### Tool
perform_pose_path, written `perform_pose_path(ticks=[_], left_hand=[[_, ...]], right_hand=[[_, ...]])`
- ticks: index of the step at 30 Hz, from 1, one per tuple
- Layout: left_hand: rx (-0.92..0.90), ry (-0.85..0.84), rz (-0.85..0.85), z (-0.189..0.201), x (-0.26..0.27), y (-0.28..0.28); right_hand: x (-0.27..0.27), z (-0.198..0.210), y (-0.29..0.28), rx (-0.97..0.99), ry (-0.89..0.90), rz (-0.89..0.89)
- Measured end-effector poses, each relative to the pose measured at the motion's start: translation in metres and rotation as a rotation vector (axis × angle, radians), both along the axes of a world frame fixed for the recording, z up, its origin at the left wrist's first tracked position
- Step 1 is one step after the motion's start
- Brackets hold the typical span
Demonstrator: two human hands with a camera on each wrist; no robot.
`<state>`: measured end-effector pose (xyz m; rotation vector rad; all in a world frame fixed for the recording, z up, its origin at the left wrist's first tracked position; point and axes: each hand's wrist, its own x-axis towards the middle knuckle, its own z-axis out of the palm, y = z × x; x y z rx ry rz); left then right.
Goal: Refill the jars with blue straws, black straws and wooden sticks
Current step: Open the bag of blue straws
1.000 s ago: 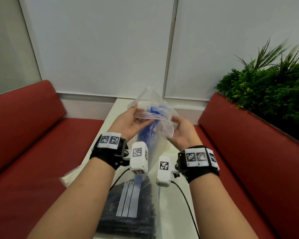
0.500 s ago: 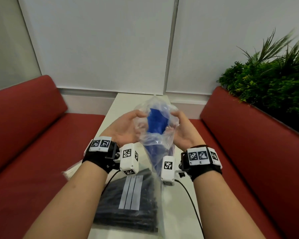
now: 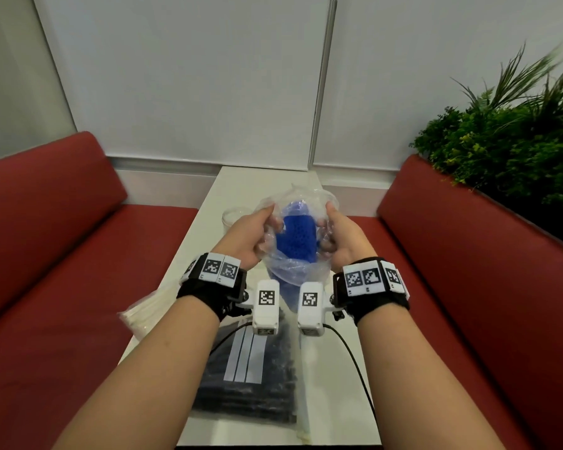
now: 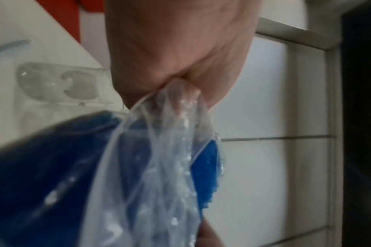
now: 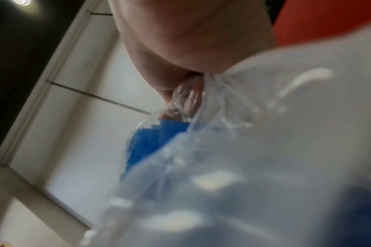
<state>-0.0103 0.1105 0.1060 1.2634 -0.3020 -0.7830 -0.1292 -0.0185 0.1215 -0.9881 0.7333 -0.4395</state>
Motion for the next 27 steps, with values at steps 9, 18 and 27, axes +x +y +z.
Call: perform_pose_path(ticks=[9, 18, 27], left_hand=[[-0.249, 0.222, -0.455, 0.005, -0.015, 0.014], [0.04, -0.186, 0.001, 0.003, -0.021, -0.006], [0.096, -0.039, -0.048, -0.003, 0.015, -0.029]], right_hand=[[-0.004, -0.015, -0.002, -0.321, 0.016, 0.301], [0.004, -0.017, 0.006, -0.457, 0.088, -0.006], [0.023, -0.021, -0.025, -0.467, 0.143, 0.043]])
